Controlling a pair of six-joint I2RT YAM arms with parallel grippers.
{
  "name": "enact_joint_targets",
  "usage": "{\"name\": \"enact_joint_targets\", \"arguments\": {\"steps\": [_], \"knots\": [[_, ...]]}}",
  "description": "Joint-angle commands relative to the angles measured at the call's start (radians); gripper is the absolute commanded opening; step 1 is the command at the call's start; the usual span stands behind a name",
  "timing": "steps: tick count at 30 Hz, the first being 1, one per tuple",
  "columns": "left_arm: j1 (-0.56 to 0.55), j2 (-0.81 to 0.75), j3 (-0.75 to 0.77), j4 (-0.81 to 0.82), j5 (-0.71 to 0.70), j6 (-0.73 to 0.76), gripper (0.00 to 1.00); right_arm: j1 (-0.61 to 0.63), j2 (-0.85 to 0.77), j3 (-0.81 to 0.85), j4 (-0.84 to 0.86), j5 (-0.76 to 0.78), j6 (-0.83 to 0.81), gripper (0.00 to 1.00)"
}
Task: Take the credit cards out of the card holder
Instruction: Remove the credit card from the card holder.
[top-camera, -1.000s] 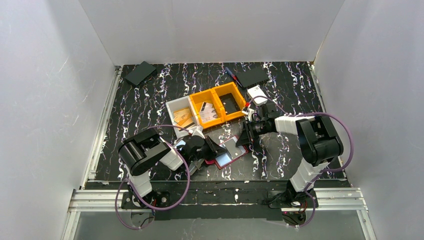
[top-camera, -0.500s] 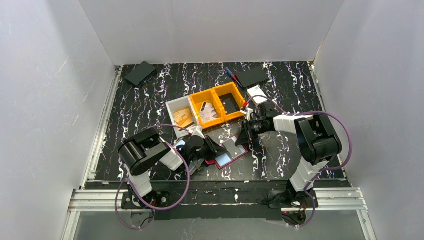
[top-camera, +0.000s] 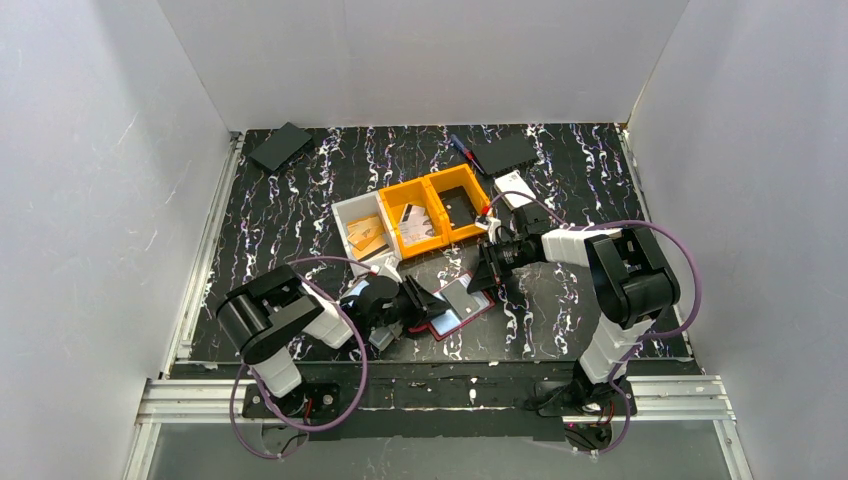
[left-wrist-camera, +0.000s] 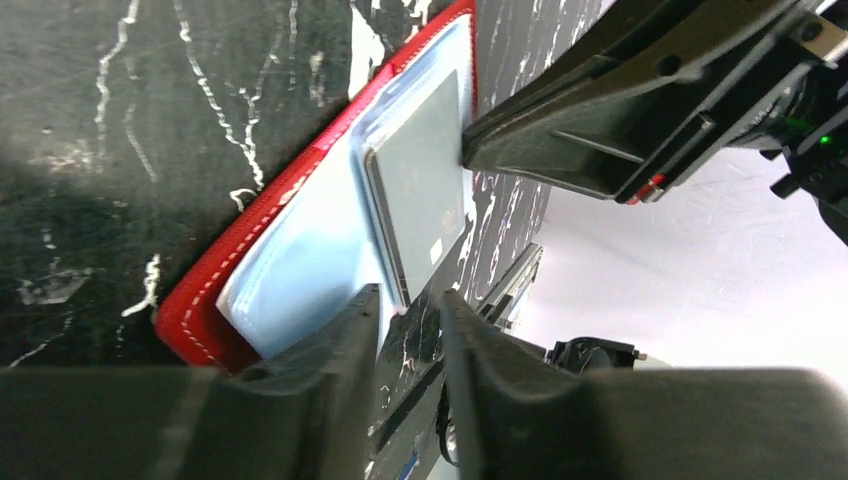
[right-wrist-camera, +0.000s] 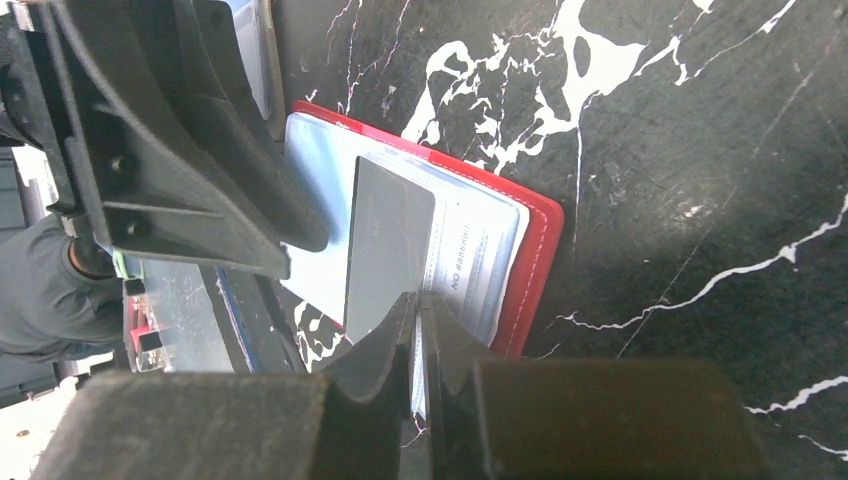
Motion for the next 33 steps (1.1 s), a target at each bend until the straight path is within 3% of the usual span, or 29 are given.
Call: {"name": "enact_joint_targets", "arguments": {"steps": [1,14,23,33], "knots": [[0.001,-0.037,0.024,-0.039,0.004,0.050,0.34,0.020,0.045,-0.005,-0.053,0.120,-0.056,0.15],[0.013,0.102,0.095,-0.042,-0.002,-0.024,0.27,0.022,0.047,-0.003,-0.057,0.092,-0.059,0.08],[0.015,0.125,0.110,-0.041,-0.008,-0.011,0.28,0.037,0.053,0.007,-0.078,0.075,-0.079,0.01],[0.019,0.101,0.097,-0.039,-0.033,-0.001,0.14,0.042,0.047,0.019,-0.101,-0.071,-0.106,0.01]]}}
